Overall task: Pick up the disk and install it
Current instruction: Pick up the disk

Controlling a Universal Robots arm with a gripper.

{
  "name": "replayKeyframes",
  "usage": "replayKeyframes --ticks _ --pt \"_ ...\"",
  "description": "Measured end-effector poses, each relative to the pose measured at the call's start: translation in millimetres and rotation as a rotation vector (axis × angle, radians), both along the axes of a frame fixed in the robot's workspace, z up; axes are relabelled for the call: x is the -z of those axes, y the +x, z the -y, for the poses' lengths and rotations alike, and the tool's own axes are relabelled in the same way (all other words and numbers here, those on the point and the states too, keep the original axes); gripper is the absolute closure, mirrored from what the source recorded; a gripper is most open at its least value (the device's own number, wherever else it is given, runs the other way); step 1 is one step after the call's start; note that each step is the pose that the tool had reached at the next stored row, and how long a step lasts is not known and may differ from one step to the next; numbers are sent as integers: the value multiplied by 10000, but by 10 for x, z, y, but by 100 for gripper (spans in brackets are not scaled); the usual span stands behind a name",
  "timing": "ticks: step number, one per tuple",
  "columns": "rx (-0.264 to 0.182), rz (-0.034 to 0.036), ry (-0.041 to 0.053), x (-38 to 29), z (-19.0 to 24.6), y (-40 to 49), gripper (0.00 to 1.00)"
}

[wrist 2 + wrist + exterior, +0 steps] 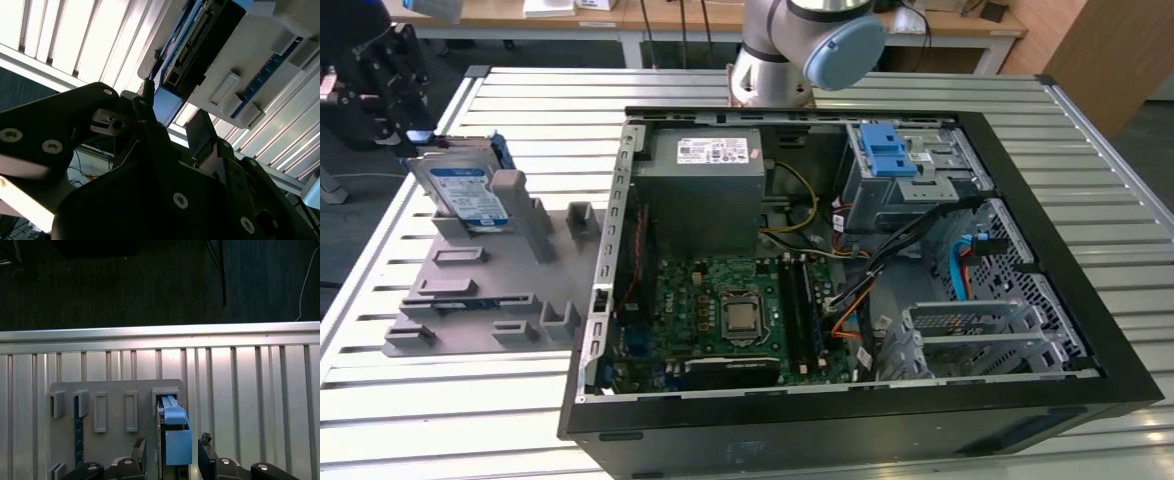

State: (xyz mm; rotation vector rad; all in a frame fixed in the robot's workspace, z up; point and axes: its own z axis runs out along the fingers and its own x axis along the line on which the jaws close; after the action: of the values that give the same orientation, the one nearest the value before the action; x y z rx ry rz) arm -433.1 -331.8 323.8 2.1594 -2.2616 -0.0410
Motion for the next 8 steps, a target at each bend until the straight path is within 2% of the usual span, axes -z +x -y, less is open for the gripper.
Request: replayKeyframes --ticks 2,8 --pt "-1 -1 -1 28 -1 -10 47" --pt "0 -1 -1 32 -2 -12 47"
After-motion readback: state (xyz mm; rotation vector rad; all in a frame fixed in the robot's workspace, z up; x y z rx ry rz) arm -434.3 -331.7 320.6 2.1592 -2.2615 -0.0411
